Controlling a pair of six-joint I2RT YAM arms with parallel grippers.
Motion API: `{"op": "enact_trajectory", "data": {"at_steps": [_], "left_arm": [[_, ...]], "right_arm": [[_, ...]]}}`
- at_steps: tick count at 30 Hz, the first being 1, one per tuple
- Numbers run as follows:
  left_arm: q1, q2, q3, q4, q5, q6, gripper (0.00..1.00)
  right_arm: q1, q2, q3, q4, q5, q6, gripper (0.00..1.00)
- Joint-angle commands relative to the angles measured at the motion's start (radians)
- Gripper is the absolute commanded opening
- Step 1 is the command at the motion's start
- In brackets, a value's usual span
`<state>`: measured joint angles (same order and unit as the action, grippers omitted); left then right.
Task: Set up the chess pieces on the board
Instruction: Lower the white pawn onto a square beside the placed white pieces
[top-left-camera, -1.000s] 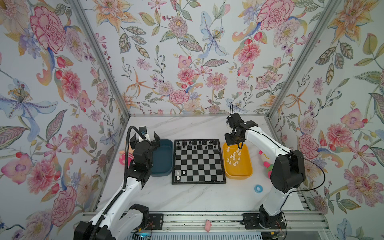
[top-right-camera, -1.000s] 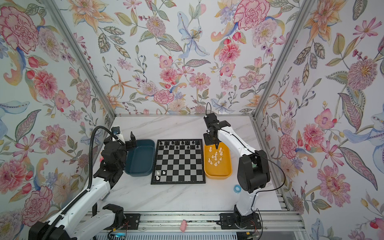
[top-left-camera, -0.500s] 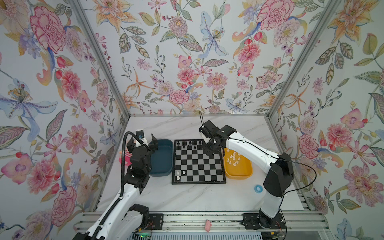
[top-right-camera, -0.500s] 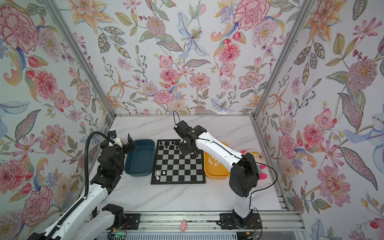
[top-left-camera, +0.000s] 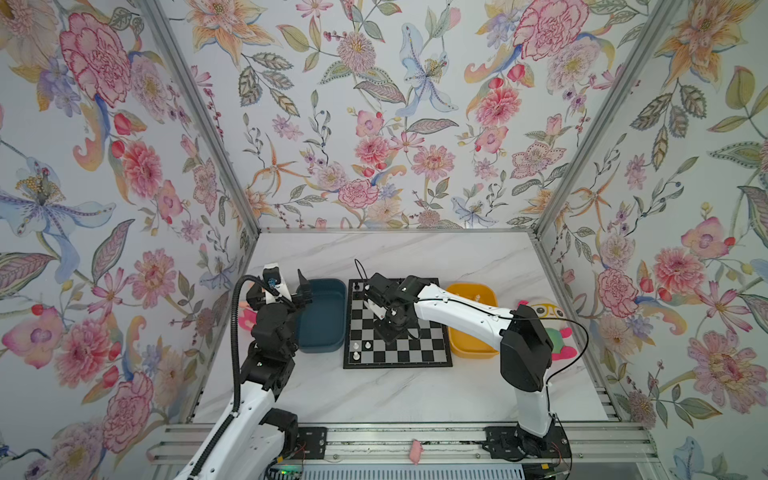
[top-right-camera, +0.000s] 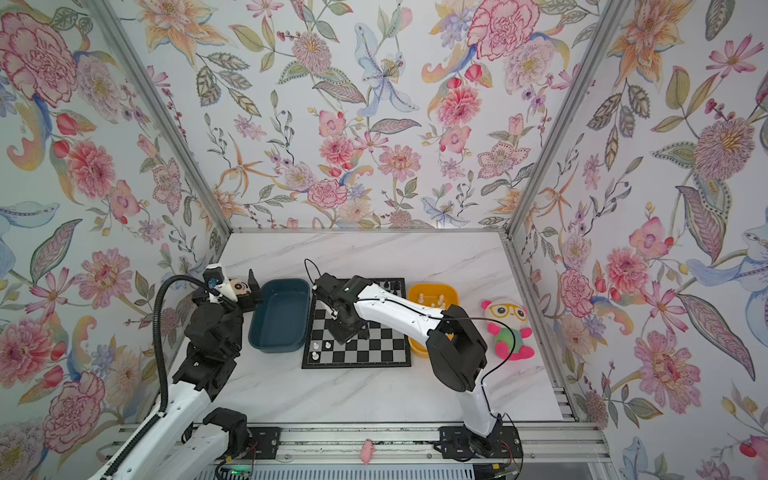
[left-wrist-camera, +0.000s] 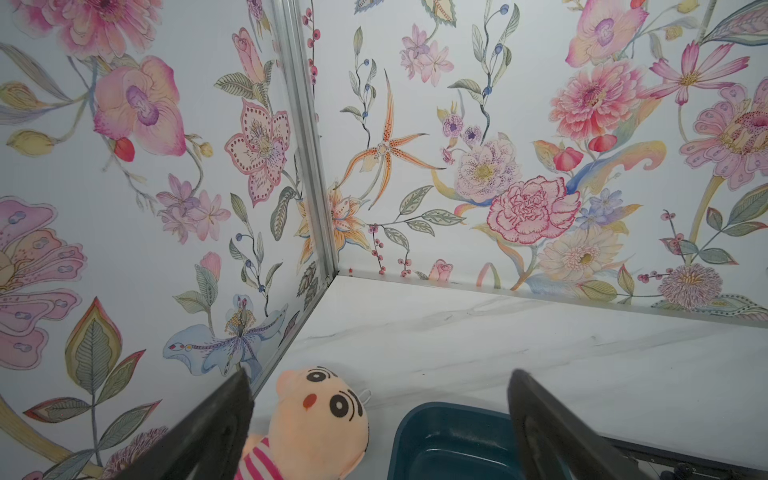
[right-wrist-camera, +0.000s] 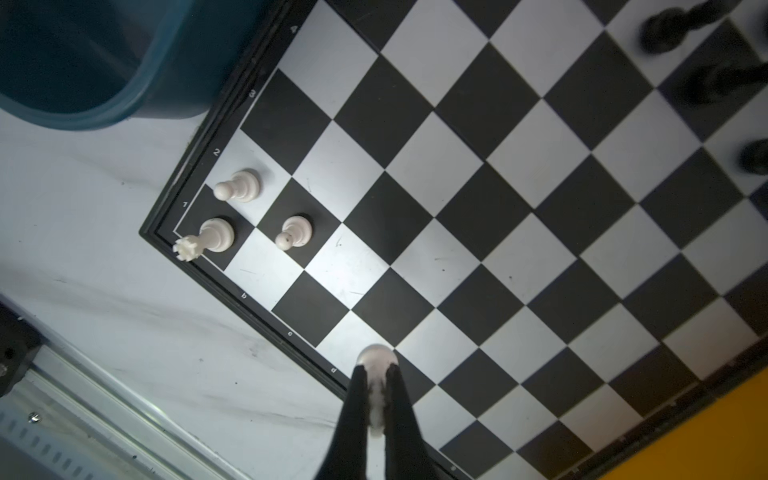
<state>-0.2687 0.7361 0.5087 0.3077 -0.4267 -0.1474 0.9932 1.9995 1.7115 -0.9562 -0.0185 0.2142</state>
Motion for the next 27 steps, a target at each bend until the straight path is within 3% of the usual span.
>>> {"op": "enact_trajectory", "data": {"at_steps": [1,27], "left_arm": [[-0.009,-0.034,-0.019,-0.008,-0.002,-0.021,0.96],[-0.019,-0.052,-0.029,-0.008,0.015,-0.032,0.96]], "right_arm": [[0.033,0.026,-0.005,0.036,-0.042,0.022,0.0],[0.094,0.117,-0.01,0.133,-0.094,0.045,0.0]]}}
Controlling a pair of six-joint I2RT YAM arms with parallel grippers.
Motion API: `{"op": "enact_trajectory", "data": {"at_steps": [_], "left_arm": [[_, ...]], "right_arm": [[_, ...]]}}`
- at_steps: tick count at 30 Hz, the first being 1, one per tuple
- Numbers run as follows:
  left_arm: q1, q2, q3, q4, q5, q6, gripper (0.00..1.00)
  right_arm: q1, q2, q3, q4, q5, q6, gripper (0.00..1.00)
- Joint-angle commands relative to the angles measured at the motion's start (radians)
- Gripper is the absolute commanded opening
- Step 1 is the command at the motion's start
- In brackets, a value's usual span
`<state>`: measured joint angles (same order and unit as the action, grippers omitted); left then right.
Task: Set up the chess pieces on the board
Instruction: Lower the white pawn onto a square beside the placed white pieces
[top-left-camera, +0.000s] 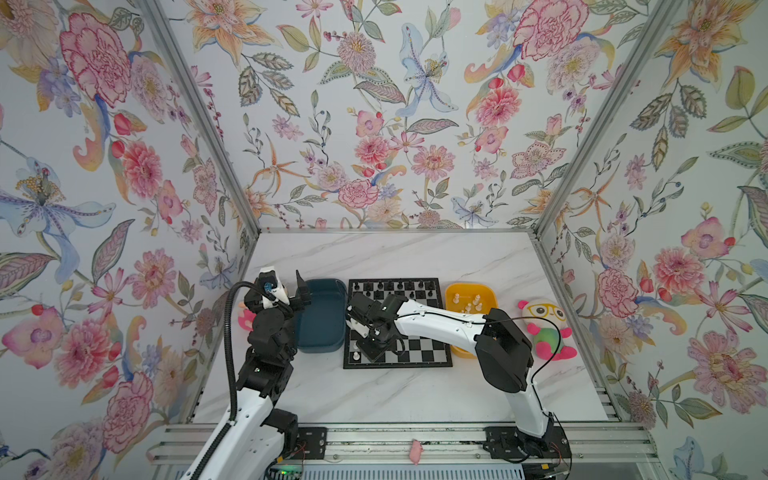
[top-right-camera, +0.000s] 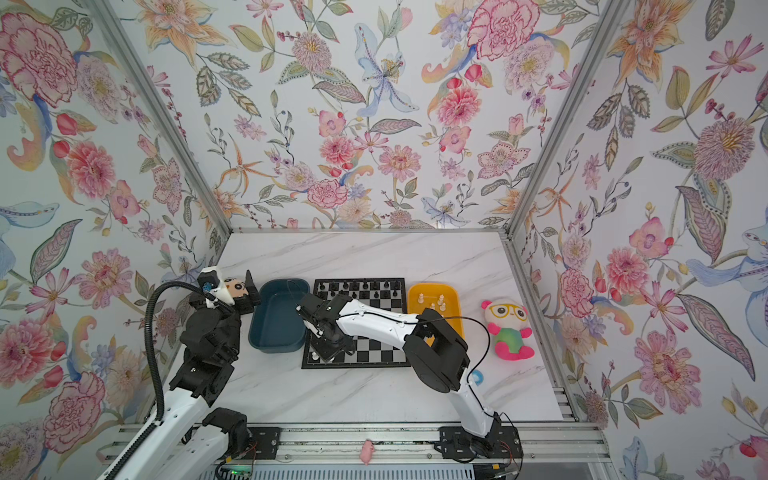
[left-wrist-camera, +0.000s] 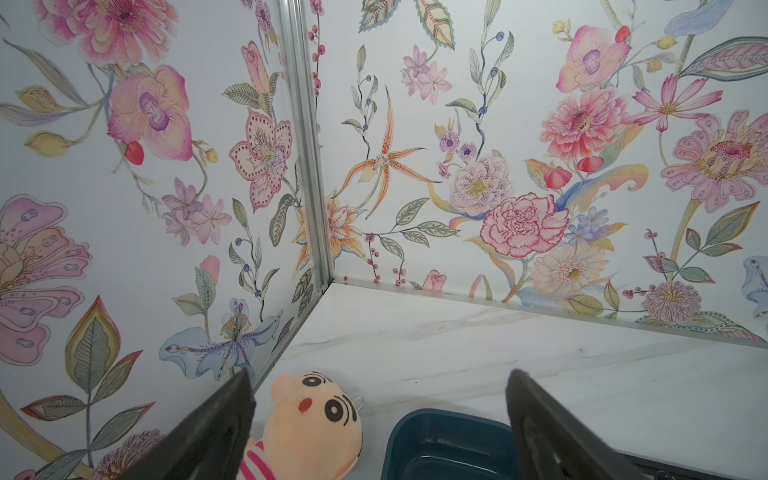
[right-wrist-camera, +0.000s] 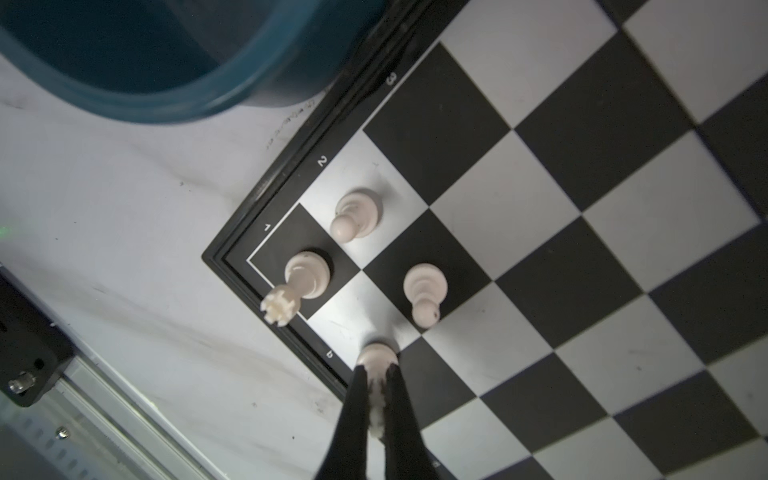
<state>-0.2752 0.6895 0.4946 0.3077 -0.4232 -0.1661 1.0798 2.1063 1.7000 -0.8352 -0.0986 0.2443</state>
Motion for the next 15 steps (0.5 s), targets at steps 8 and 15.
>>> {"op": "enact_trajectory", "data": {"at_steps": [8,15], "left_arm": [[-0.012,-0.004,-0.016,-0.006,0.017,-0.013,0.96],[-0.012,-0.003,-0.021,-0.002,0.02,-0.013,0.96]], "right_arm": [[0.011,0.026,0.016,0.015,-0.023,0.015,0.0],[0.013,0.036,0.026,0.015,-0.022,0.016,0.0]]}}
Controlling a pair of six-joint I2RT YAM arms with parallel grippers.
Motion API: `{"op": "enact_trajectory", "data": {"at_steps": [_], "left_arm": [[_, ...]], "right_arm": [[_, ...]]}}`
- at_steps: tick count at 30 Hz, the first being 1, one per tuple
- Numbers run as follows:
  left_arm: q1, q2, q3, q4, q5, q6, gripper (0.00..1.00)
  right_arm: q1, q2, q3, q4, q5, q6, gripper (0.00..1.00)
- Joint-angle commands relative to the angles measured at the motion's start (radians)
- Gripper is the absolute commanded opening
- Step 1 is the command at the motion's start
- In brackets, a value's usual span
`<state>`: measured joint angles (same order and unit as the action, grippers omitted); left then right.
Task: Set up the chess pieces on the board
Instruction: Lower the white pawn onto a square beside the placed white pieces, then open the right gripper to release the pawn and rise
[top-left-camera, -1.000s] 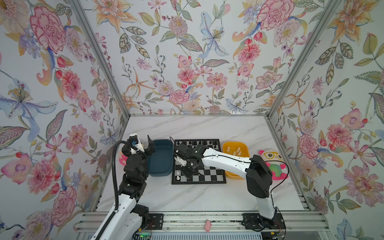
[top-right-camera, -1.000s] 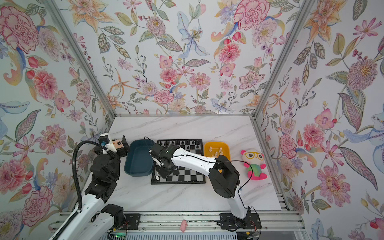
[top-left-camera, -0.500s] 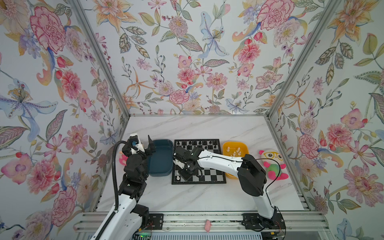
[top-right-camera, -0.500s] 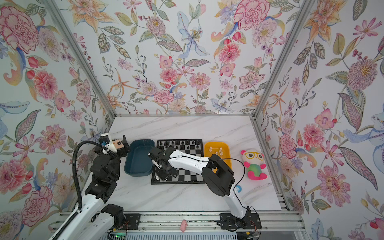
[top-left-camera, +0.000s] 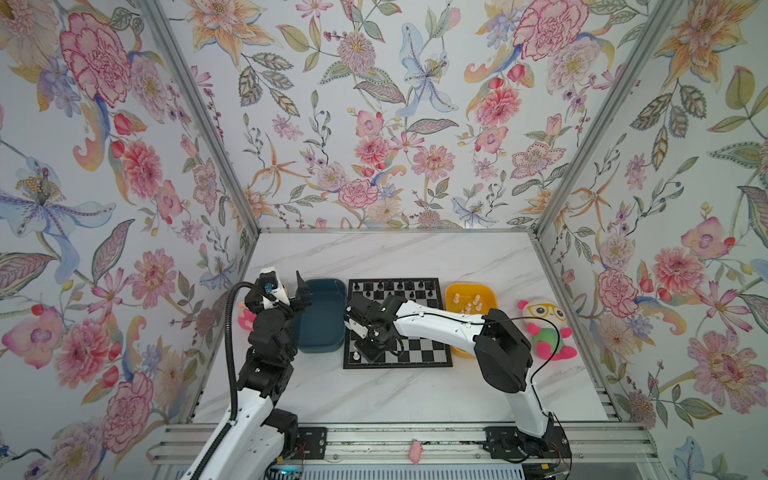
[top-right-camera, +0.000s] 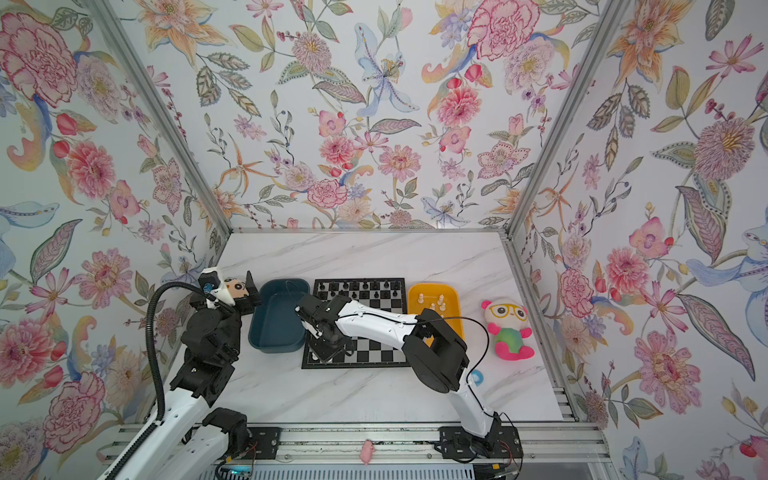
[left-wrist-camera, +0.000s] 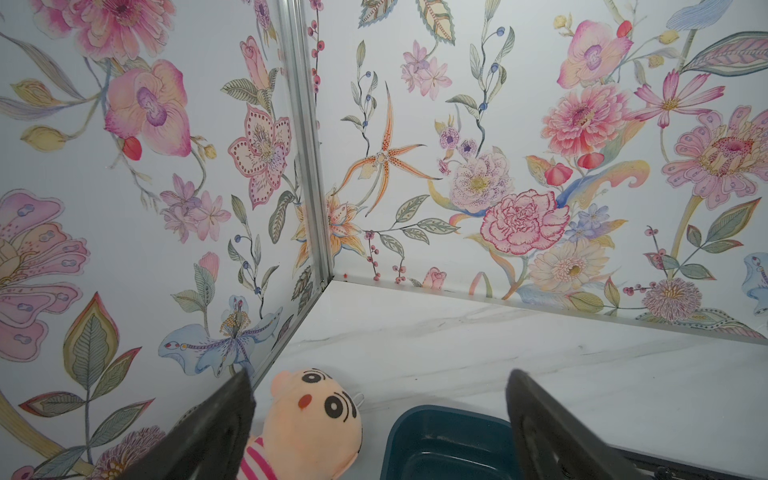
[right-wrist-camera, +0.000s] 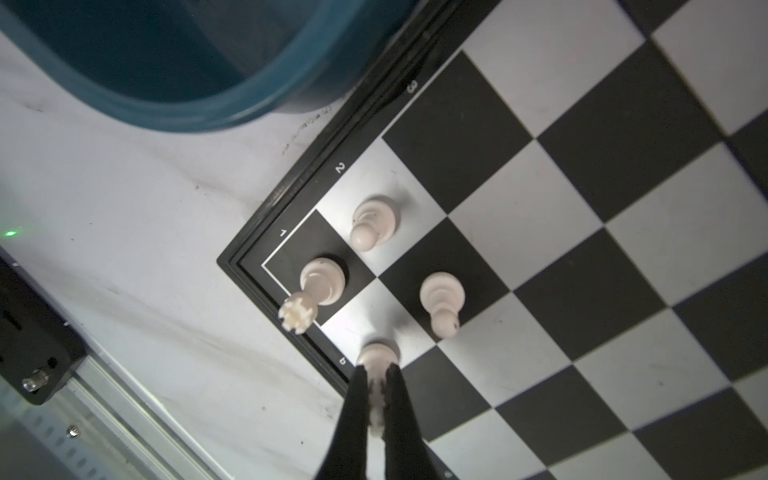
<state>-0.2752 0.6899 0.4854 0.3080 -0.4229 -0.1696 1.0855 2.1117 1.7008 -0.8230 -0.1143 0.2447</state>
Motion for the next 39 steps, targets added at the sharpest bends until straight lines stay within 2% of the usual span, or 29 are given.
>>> {"op": "enact_trajectory", "data": {"at_steps": [1,17,23,28,39], "left_arm": [[-0.012,-0.003,-0.011,-0.002,0.019,-0.01,0.96],[-0.012,-0.01,-0.021,0.002,0.02,-0.008,0.96],[-0.012,-0.014,-0.022,0.003,0.02,-0.008,0.96],[-0.012,-0.016,-0.027,0.008,0.017,-0.01,0.96],[-0.012,-0.021,-0.033,0.011,0.007,-0.011,0.96]], "right_arm": [[0.007,0.031,0.027,0.003,-0.005,0.015,0.0],[0.009,0.044,0.034,0.008,0.019,0.032,0.0],[0.011,0.03,0.022,0.006,0.031,0.033,0.16],[0.017,0.022,0.022,0.008,0.037,0.034,0.25],[0.023,-0.027,0.01,0.006,0.035,0.048,0.3]]}}
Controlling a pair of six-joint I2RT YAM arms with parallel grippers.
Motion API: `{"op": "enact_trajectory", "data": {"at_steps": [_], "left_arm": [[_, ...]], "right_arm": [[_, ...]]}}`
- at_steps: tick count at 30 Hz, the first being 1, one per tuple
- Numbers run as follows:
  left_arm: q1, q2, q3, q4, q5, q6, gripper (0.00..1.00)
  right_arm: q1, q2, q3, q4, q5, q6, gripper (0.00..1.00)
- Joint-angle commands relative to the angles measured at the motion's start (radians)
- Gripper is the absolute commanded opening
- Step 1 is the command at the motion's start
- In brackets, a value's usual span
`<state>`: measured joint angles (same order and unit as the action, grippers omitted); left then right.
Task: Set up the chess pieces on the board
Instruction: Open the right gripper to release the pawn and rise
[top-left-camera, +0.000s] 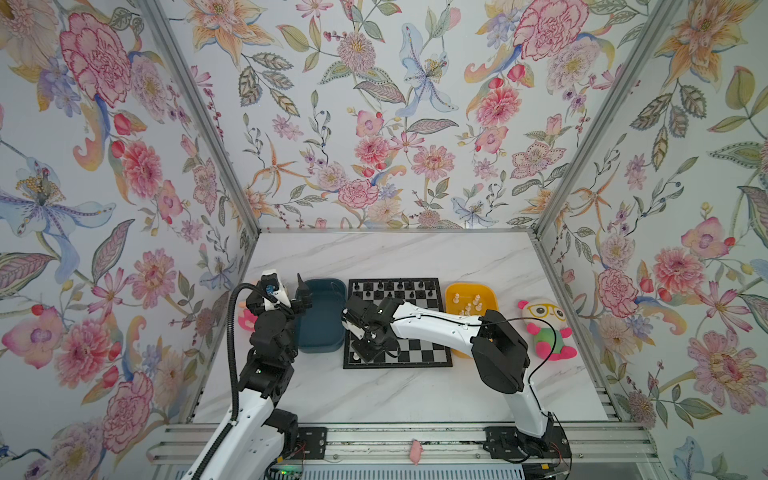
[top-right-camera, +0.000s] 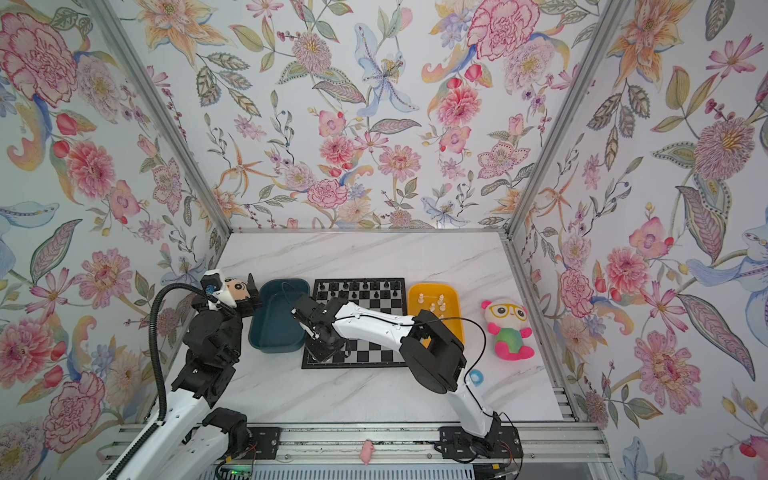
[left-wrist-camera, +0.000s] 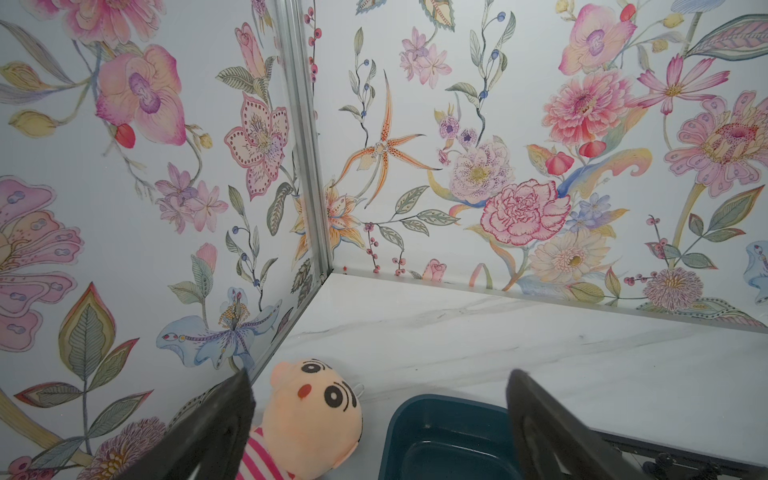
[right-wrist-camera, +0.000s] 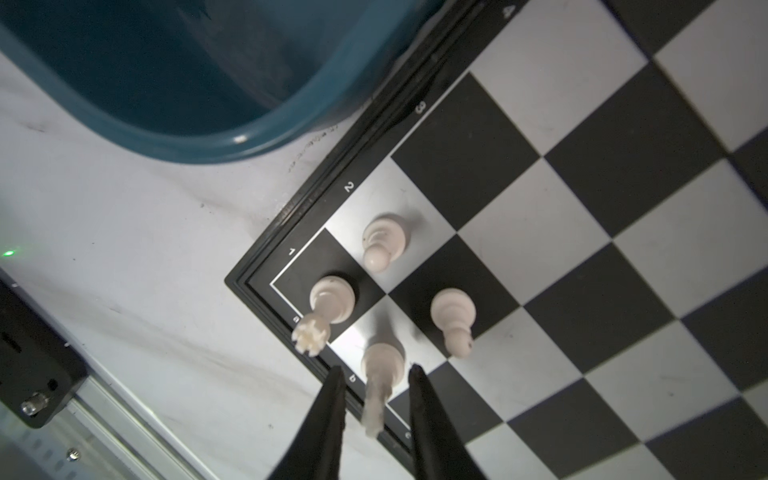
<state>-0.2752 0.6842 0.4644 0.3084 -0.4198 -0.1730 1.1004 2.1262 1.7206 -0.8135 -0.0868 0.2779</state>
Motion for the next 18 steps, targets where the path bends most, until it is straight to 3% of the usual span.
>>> {"op": "enact_trajectory", "data": {"at_steps": [1,12,18], "left_arm": [[-0.013,-0.016,-0.012,0.011,0.004,-0.01,0.96],[-0.013,-0.016,-0.018,0.012,0.009,-0.02,0.96],[-0.012,0.014,-0.011,0.018,0.016,-0.018,0.96]], "right_arm": [[0.007,-0.051,-0.011,-0.004,0.006,0.018,0.31],[-0.012,-0.177,-0.086,-0.013,0.073,0.034,0.33],[-0.09,-0.277,-0.134,-0.028,0.143,0.013,0.33]]}}
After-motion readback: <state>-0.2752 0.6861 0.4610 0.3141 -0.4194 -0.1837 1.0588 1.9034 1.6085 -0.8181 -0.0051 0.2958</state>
